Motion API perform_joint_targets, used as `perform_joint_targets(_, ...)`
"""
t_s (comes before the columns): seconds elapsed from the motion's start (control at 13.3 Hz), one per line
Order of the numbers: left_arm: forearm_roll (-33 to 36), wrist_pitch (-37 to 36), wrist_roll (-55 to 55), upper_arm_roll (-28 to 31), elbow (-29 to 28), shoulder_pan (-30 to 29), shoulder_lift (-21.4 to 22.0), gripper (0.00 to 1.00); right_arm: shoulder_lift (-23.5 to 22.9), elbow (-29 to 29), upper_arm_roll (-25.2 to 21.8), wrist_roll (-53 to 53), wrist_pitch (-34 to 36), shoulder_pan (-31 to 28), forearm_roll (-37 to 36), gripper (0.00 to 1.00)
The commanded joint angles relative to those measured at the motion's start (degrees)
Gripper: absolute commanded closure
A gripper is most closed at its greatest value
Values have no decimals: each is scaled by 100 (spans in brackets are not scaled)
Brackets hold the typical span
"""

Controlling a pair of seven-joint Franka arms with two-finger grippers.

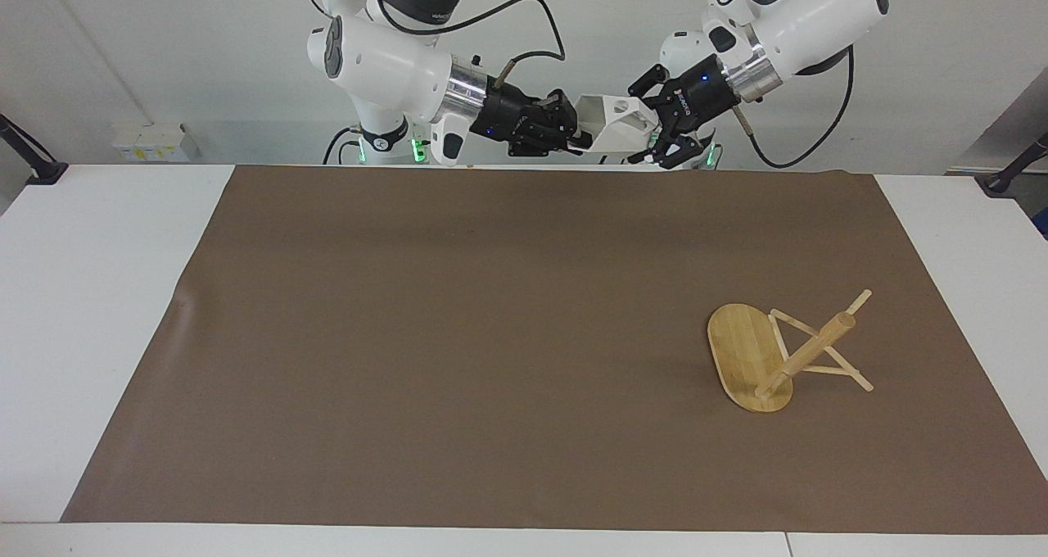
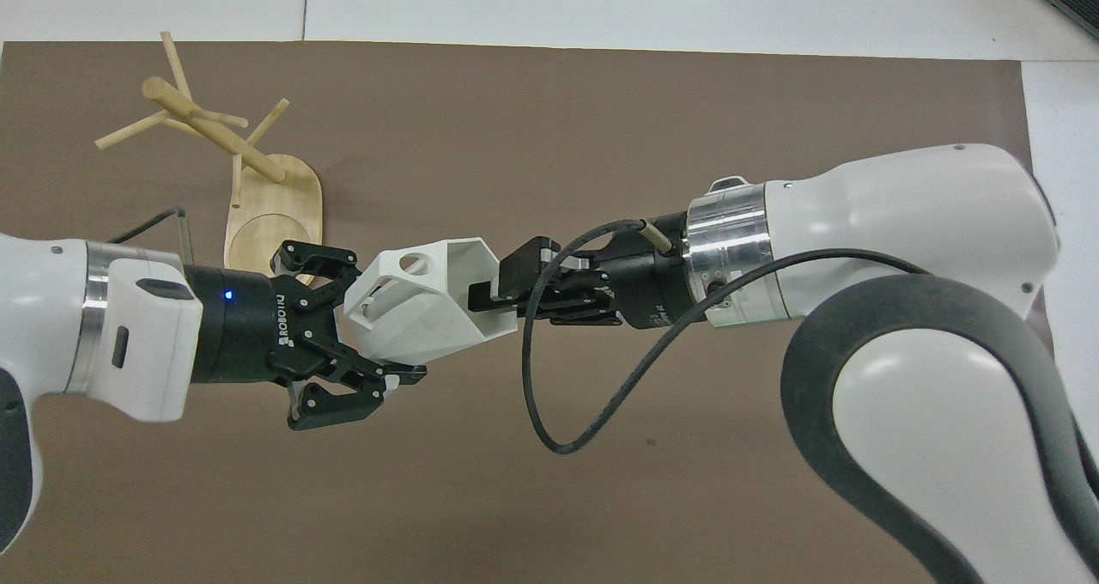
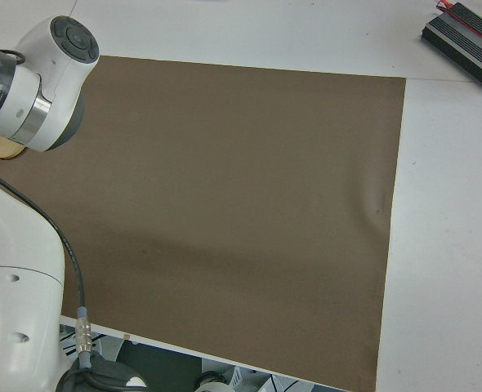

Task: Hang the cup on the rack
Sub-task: 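Close the left gripper on the cup held by the right gripper, then open the right gripper and withdraw it while the left gripper takes the cup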

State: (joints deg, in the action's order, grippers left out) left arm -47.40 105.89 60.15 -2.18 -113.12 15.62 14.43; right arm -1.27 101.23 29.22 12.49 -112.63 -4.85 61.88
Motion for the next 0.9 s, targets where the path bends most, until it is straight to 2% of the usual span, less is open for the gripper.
perform_joint_targets(0.0,82,-33,-65,-28,-149,-164,166,100,56,20,40,166,-57,-51,61,38)
perform_joint_targets(0.23,100,-51,-12,-28,-412,-191,332,100,65,20,40,166,-66,-51,52,0)
perform_joint_targets(0.38,616,-7,-65,-37,-457,-375,333,100,74,-7,-4,140,-66,-51,43,0)
perform_joint_targets(0.53,680,2,-100,-37,-535,-454,350,100,100,-42,-57,-35,-66,-60,-87,0)
perform_joint_targets(0.68,968,368,-335,-55,-597,-472,350,100,118,-59,-153,-552,-66,-69,-1015,0)
perform_joint_targets(0.83,1337,713,-923,-72,-685,-446,350,100,214,-59,-293,-905,-57,-69,-2374,0)
